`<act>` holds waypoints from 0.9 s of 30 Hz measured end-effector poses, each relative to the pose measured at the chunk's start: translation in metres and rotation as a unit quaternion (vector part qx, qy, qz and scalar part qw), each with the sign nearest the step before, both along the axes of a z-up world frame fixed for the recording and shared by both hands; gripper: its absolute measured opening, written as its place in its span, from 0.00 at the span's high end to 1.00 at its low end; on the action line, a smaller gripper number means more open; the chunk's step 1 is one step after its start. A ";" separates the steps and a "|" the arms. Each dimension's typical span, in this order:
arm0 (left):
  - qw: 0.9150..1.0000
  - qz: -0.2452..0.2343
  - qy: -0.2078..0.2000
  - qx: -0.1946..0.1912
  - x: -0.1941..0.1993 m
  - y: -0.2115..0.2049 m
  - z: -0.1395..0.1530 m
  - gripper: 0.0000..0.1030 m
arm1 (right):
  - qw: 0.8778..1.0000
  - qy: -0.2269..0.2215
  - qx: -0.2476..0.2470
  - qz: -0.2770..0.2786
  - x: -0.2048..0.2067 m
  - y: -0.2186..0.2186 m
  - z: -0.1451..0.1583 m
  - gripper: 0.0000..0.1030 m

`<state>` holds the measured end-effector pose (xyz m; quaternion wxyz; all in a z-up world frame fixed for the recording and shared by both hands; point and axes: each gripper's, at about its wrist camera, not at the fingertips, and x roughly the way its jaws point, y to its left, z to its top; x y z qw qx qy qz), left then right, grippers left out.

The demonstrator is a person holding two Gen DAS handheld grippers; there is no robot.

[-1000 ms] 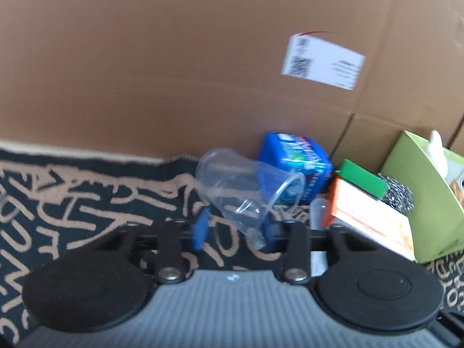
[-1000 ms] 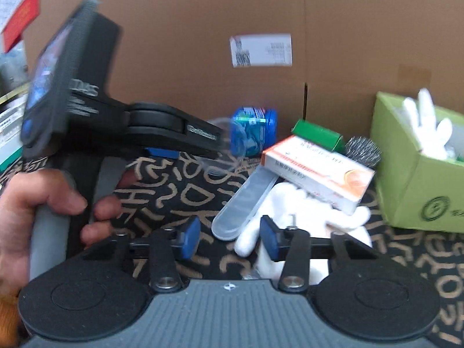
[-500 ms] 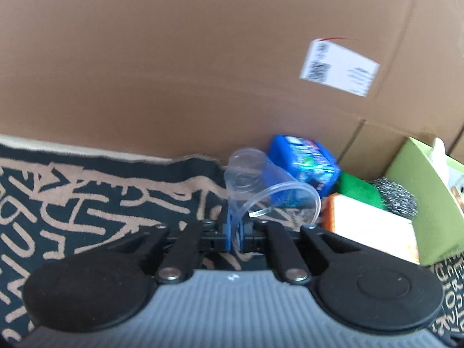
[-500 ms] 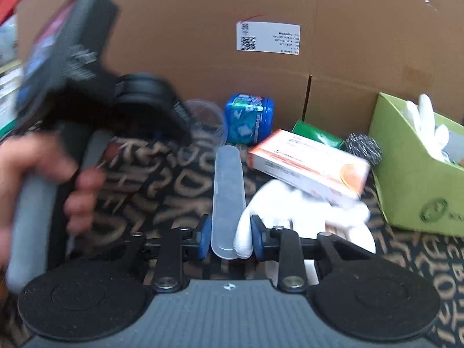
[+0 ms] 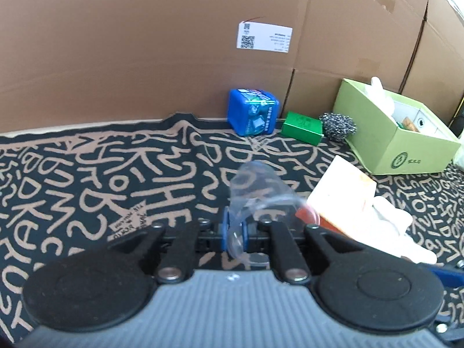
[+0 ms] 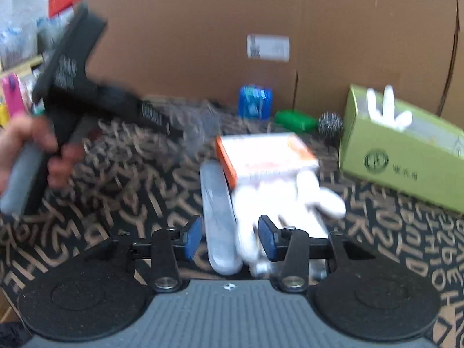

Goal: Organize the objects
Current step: 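Grasp the clear plastic tube with the right tool while the left grasps the clear cup, then carry the tube and cup into the lime-green box and release both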

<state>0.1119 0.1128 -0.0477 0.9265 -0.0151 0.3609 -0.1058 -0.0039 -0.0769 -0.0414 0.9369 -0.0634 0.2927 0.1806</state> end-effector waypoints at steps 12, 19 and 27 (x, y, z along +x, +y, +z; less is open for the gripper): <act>1.000 0.004 0.008 0.007 0.010 0.003 -0.008 0.86 | 0.997 0.058 0.024 0.054 0.037 0.036 -0.023 0.63; 1.000 0.004 0.009 0.016 0.015 -0.001 -0.011 0.85 | 0.999 0.047 0.016 0.022 0.041 0.042 -0.027 0.63; 1.000 -0.007 -0.008 0.005 -0.010 -0.005 0.003 0.94 | 0.997 0.052 0.050 0.022 0.019 0.023 -0.021 0.70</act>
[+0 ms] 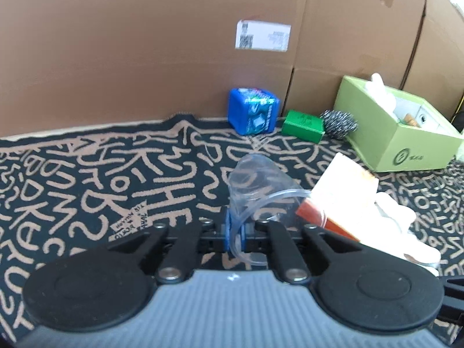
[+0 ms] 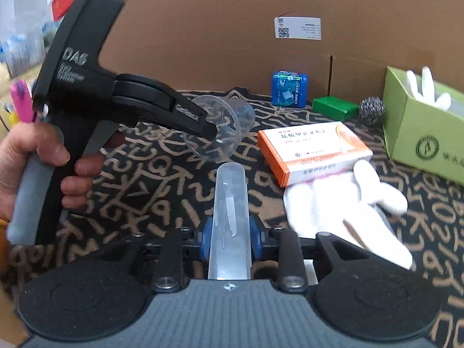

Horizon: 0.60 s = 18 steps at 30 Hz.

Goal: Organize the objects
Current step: 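Carry the tube and cup into the lime-green box and release both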

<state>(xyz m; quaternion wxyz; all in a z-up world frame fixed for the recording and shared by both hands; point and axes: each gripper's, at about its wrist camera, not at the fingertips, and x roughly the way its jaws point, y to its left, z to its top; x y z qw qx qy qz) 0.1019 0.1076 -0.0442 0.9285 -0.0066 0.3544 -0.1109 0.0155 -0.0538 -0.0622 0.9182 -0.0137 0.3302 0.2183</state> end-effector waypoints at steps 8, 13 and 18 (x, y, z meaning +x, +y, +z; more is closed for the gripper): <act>0.997 -0.060 -0.054 -0.023 -0.034 -0.015 0.058 0.94 | 0.996 -0.037 0.073 -0.023 -0.034 -0.049 0.040 0.70; 0.988 -0.121 -0.084 -0.039 -0.030 -0.062 0.093 0.94 | 0.990 -0.090 0.075 -0.085 -0.044 -0.094 0.070 0.70; 0.980 -0.166 -0.099 -0.038 -0.010 -0.126 0.115 0.94 | 0.977 -0.132 0.058 -0.158 -0.043 -0.136 0.092 0.70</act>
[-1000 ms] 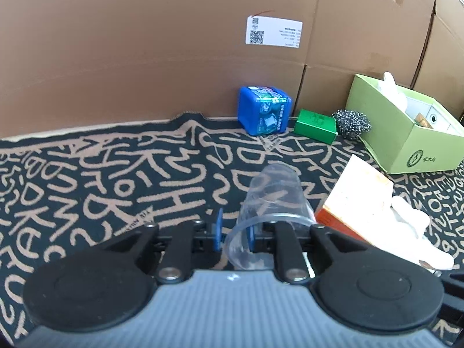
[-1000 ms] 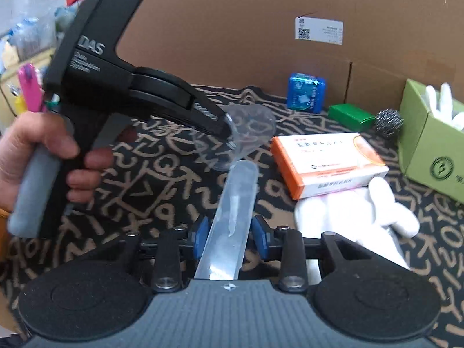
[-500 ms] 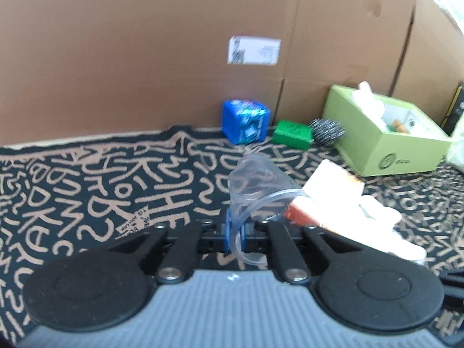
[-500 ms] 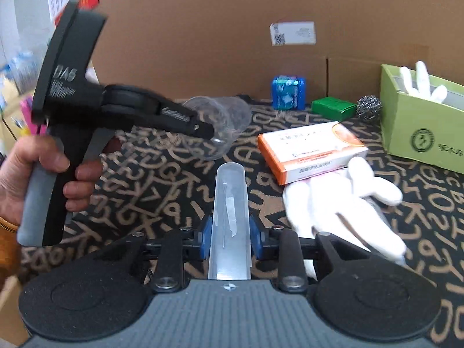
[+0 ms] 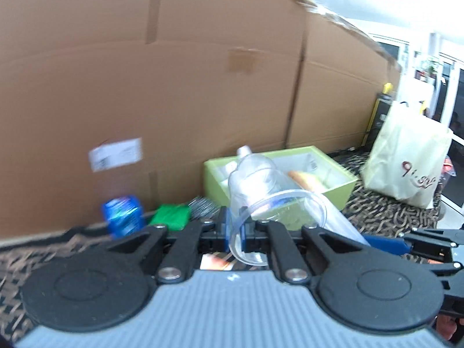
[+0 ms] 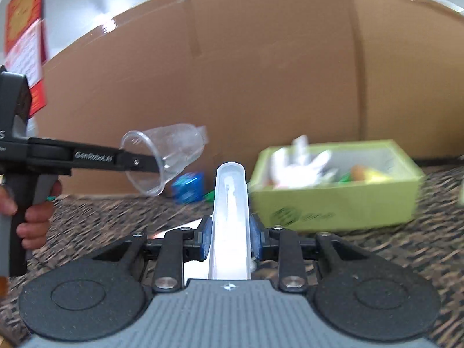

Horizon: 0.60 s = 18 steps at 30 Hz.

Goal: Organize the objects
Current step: 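Carry the tube and cup into the lime-green box and release both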

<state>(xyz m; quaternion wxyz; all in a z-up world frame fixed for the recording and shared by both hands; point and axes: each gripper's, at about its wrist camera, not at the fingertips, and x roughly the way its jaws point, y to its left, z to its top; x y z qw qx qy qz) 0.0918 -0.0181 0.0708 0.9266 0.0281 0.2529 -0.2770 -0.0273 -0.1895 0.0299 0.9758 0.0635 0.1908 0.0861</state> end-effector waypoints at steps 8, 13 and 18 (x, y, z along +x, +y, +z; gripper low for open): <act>0.999 -0.012 0.019 0.027 0.061 -0.101 -0.004 0.94 | 0.995 -0.017 -0.004 -0.100 0.048 -0.069 0.017 0.70; 0.998 0.005 0.024 0.054 0.100 -0.145 -0.023 0.94 | 0.992 -0.012 0.013 -0.128 0.091 -0.099 0.013 0.70; 0.997 0.001 0.037 0.067 0.126 -0.170 -0.042 0.94 | 0.990 -0.002 0.026 -0.137 0.130 -0.117 0.000 0.70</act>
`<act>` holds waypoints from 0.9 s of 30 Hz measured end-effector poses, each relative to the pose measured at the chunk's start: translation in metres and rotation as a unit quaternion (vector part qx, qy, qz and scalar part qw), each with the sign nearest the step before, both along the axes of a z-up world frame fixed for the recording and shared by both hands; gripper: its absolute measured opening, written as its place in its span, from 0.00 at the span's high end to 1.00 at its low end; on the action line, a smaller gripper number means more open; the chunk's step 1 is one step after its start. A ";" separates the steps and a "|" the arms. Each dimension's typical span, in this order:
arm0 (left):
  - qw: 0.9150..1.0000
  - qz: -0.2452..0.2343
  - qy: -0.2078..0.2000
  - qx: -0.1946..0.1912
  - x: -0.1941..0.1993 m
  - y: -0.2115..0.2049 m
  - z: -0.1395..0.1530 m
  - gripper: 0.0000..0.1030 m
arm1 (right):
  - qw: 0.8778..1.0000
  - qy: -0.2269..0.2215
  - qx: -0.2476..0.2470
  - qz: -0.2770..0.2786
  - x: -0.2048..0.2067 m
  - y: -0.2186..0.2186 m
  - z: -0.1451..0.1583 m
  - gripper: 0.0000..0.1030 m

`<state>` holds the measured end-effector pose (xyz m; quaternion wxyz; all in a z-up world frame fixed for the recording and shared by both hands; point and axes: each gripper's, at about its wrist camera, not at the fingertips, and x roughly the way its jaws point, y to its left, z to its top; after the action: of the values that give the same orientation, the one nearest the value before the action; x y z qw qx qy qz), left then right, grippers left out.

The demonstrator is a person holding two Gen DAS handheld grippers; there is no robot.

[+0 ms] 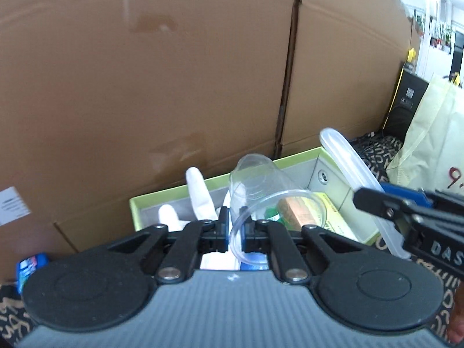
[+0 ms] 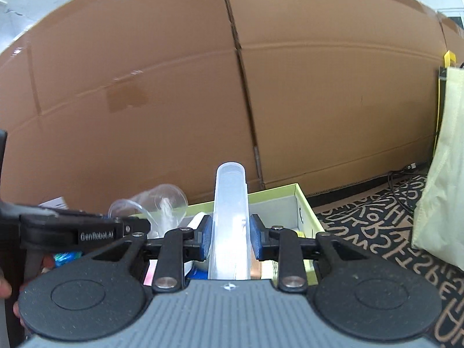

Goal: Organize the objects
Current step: 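Carry the tube and cup into the lime-green box and release both, then grasp the white glove with the right tool while the left grasps the orange-white medicine box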

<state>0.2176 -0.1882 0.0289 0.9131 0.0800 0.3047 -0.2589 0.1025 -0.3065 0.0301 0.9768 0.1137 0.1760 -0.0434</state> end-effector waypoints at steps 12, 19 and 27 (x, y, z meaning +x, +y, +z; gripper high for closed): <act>0.998 0.008 -0.049 0.042 -0.002 0.005 -0.036 0.01 | 0.996 0.049 -0.062 -0.037 0.031 -0.018 -0.045 0.36; 0.999 0.024 -0.034 0.018 -0.034 0.034 -0.009 0.00 | 0.998 0.024 -0.043 -0.029 -0.006 -0.009 -0.025 0.28; 0.998 0.053 -0.038 0.007 -0.080 0.076 0.019 0.00 | 0.999 -0.008 -0.044 -0.002 -0.040 0.027 -0.005 0.21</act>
<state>0.1374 -0.1119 0.0478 0.9360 0.0797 0.2749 -0.2049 0.0622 -0.2794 0.0246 0.9821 0.0710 0.1664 -0.0518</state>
